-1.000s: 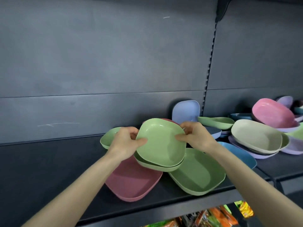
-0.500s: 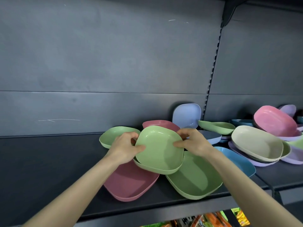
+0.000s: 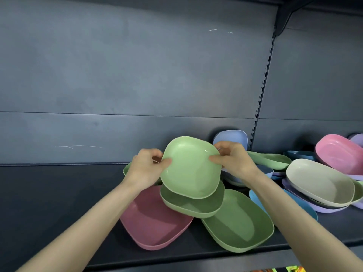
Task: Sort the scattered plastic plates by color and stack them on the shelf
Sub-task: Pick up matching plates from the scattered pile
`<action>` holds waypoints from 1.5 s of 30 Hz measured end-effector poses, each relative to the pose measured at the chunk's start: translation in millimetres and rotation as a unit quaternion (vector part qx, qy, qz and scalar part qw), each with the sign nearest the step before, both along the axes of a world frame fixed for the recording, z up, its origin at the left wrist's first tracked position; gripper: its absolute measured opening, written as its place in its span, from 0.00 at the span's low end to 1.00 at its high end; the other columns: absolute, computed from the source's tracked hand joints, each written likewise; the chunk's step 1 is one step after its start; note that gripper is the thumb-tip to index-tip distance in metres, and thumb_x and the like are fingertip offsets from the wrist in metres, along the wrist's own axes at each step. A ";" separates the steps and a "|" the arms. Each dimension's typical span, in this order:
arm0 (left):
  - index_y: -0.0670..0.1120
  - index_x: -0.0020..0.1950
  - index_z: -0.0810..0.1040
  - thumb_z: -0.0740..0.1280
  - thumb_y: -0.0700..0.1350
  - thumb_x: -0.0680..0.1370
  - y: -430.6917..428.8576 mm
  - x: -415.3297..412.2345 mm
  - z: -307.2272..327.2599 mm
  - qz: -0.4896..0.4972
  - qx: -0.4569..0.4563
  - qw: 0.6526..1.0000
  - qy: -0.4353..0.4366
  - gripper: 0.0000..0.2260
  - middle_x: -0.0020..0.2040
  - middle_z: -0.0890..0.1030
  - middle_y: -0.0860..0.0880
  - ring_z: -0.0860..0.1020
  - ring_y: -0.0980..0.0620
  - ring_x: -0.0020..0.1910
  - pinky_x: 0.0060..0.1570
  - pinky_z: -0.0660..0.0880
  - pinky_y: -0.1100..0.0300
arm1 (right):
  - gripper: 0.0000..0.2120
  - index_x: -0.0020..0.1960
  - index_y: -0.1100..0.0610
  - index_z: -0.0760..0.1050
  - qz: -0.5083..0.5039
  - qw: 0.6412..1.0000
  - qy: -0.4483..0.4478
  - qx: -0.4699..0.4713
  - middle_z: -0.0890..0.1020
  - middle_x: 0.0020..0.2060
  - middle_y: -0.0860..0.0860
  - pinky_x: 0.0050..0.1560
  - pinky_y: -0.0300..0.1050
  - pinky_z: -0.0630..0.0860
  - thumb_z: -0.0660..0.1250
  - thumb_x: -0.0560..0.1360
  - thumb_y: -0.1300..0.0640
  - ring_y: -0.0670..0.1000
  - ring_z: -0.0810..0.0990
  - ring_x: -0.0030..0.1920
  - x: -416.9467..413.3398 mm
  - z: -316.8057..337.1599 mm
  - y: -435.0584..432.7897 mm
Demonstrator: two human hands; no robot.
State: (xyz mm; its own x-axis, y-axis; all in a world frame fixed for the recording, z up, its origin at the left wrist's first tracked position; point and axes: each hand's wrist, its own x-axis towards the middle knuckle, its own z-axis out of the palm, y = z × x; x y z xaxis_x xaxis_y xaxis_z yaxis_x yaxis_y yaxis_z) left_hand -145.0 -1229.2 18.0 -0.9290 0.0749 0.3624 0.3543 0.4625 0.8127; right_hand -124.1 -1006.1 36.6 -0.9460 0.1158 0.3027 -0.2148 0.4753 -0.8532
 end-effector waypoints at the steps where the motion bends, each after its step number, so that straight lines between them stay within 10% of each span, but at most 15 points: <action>1: 0.45 0.37 0.80 0.70 0.46 0.74 -3.6 -2.2 4.9 0.007 0.007 1.000 0.012 0.08 0.35 0.81 0.50 0.77 0.51 0.36 0.42 0.73 0.57 | 0.09 0.41 0.57 0.77 0.007 1.000 0.013 -0.006 0.79 0.32 0.54 0.31 0.37 0.73 0.67 0.71 0.69 0.45 0.75 0.27 -3.9 5.3 -4.0; 6: 0.40 0.40 0.79 0.72 0.44 0.73 -27.6 -18.4 20.2 0.017 0.042 0.999 0.029 0.08 0.33 0.80 0.45 0.74 0.52 0.30 0.28 0.75 0.61 | 0.12 0.37 0.51 0.75 0.030 0.995 0.063 0.073 0.84 0.40 0.60 0.47 0.49 0.76 0.69 0.70 0.67 0.51 0.76 0.37 -37.3 18.2 -30.9; 13: 0.40 0.40 0.79 0.72 0.39 0.72 -72.0 -57.1 23.1 0.031 0.037 0.999 0.013 0.03 0.38 0.82 0.42 0.76 0.50 0.33 0.31 0.78 0.57 | 0.02 0.40 0.62 0.78 0.038 0.983 0.042 0.174 0.82 0.37 0.60 0.40 0.48 0.77 0.67 0.70 0.64 0.52 0.76 0.34 -81.0 27.6 -71.4; 19: 0.39 0.41 0.78 0.70 0.40 0.74 -95.3 -95.2 17.3 0.006 0.004 1.000 0.013 0.04 0.38 0.81 0.43 0.76 0.52 0.32 0.27 0.76 0.63 | 0.04 0.39 0.59 0.76 0.030 0.983 0.010 0.181 0.80 0.34 0.54 0.25 0.27 0.69 0.67 0.71 0.66 0.41 0.75 0.24 -103.4 32.9 -99.8; 24: 0.41 0.39 0.79 0.71 0.42 0.73 -115.7 -124.0 11.0 -0.001 -0.015 1.000 0.027 0.05 0.37 0.82 0.43 0.76 0.50 0.33 0.37 0.80 0.51 | 0.03 0.43 0.60 0.75 0.018 0.983 -0.016 0.184 0.80 0.35 0.53 0.28 0.37 0.78 0.67 0.71 0.66 0.44 0.78 0.22 -119.3 32.0 -117.4; 38: 0.42 0.45 0.78 0.71 0.38 0.72 -209.9 -96.9 -10.1 -0.010 -0.061 0.998 -0.034 0.04 0.27 0.74 0.49 0.73 0.59 0.21 0.21 0.68 0.71 | 0.10 0.44 0.60 0.71 0.149 0.935 -0.129 0.295 0.78 0.35 0.55 0.34 0.44 0.78 0.72 0.68 0.65 0.51 0.80 0.28 -132.7 20.6 -209.5; 45: 0.41 0.40 0.77 0.71 0.39 0.72 -181.2 -115.5 -20.8 -0.042 -0.004 0.994 -0.100 0.04 0.42 0.82 0.38 0.82 0.41 0.40 0.39 0.81 0.51 | 0.09 0.40 0.59 0.72 0.054 0.945 -0.136 0.292 0.79 0.30 0.52 0.25 0.33 0.72 0.72 0.67 0.63 0.44 0.78 0.21 -129.2 17.0 -179.2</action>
State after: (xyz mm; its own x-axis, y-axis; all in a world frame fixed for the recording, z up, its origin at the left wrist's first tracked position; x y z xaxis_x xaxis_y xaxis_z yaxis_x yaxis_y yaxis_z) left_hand -260.6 -1410.4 -2.8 -0.9725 0.1582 0.1710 0.2248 0.4451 0.8668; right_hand -253.4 -1185.3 53.6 -0.9948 -0.0981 0.0291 -0.0999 0.8698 -0.4833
